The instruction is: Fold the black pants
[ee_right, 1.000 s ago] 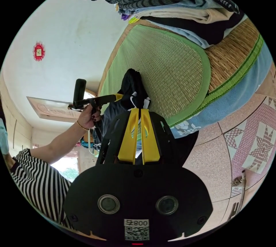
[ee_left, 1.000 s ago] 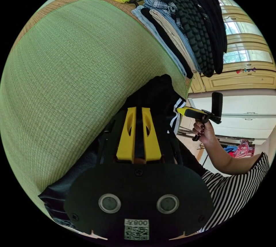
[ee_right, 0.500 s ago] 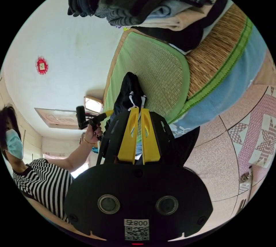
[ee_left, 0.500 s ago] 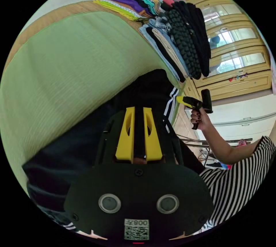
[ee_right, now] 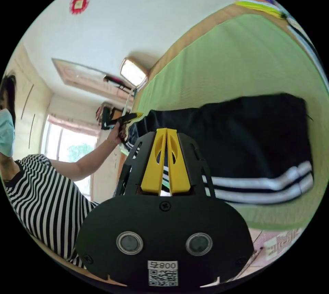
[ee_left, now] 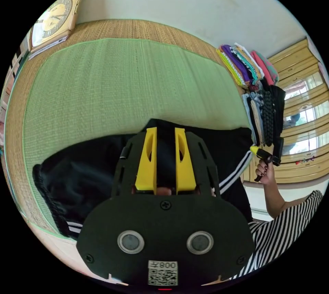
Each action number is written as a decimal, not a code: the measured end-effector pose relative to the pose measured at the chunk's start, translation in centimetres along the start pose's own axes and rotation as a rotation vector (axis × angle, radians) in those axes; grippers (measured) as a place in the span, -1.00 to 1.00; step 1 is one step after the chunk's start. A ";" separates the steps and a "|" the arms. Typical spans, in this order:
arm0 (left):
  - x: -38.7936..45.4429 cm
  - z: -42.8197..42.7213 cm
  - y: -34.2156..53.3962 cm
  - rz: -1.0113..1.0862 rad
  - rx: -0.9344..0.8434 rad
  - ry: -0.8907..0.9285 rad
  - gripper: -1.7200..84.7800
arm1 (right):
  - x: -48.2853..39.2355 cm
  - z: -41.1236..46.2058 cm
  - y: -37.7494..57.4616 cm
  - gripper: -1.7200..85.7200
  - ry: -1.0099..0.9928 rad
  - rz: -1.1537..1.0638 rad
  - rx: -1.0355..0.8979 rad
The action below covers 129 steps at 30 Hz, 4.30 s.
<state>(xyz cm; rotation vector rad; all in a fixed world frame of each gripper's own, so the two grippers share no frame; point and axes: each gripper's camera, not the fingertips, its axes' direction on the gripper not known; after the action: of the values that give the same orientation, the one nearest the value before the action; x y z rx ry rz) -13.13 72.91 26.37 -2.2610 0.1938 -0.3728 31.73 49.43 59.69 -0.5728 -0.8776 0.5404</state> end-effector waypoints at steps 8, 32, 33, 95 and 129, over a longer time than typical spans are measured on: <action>-0.5 -0.9 0.0 0.066 -0.128 0.012 -0.89 | -4.9 12.9 -4.5 -0.96 0.002 -0.203 -0.256; 2.1 -15.8 14.6 0.375 0.160 0.121 -0.93 | -12.8 24.7 -8.1 -0.78 0.043 -0.644 -0.318; 2.2 -16.1 14.8 0.374 0.161 0.122 -0.93 | -13.1 26.3 -8.2 -0.78 0.054 -0.668 -0.364; 11.2 -18.7 19.8 0.380 -0.073 -0.218 -0.91 | -18.1 36.5 2.4 -0.92 0.242 -0.711 -0.264; 2.1 -19.8 19.7 0.043 0.079 -0.084 -0.96 | -17.8 34.5 -17.9 -0.95 0.167 -0.622 -0.368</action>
<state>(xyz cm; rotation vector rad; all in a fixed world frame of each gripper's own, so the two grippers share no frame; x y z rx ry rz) -17.97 45.44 24.25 -2.1867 0.1803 -0.2583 -2.62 33.15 79.36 -0.6271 -0.9434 -0.2365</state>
